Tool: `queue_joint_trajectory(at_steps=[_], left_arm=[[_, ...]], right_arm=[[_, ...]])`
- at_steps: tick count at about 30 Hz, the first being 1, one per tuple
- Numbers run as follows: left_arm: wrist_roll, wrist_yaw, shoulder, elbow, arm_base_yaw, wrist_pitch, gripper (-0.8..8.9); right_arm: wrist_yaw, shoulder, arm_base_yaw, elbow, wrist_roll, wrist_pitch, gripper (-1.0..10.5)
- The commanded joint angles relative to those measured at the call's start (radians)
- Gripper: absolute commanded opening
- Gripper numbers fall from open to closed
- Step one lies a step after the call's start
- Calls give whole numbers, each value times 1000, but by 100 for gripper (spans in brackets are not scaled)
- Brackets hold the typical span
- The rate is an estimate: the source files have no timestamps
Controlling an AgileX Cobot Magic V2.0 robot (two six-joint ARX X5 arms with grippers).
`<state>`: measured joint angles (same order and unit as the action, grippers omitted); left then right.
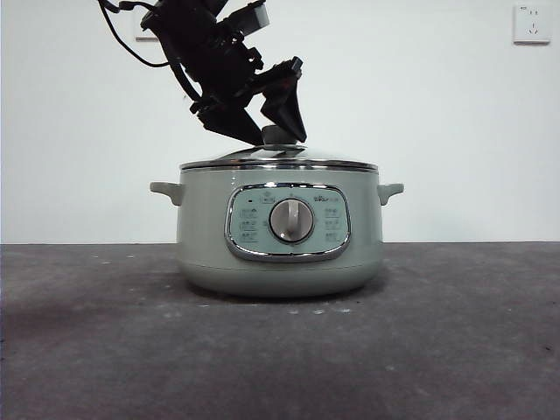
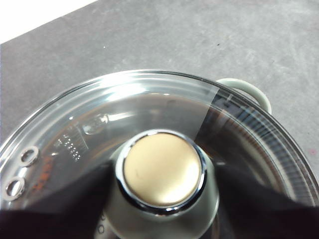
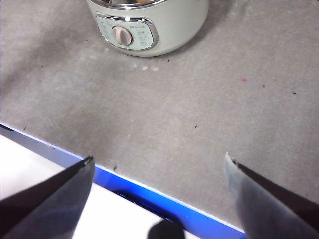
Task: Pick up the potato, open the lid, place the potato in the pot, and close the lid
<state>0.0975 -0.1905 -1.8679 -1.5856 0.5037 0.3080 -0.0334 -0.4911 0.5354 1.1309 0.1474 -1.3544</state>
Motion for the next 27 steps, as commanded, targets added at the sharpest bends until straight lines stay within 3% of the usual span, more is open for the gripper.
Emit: queue_joint_trajectory(at_steps=[1,11,20,27], left_arm=[[7,1,-13,-26,-6,11,438],[6,1,39,-207,-6,258,438],[-1,1,279,-219,-8,508,437],[-1,1,469,-219,-7,836,437]], right_arm=[[1,5,0,-8,7,-23,438],[34,5,0,-8,5,-23,438],[43,4,0,-8,-14,-23,438],[42,4,0,-8,-20,13,438]])
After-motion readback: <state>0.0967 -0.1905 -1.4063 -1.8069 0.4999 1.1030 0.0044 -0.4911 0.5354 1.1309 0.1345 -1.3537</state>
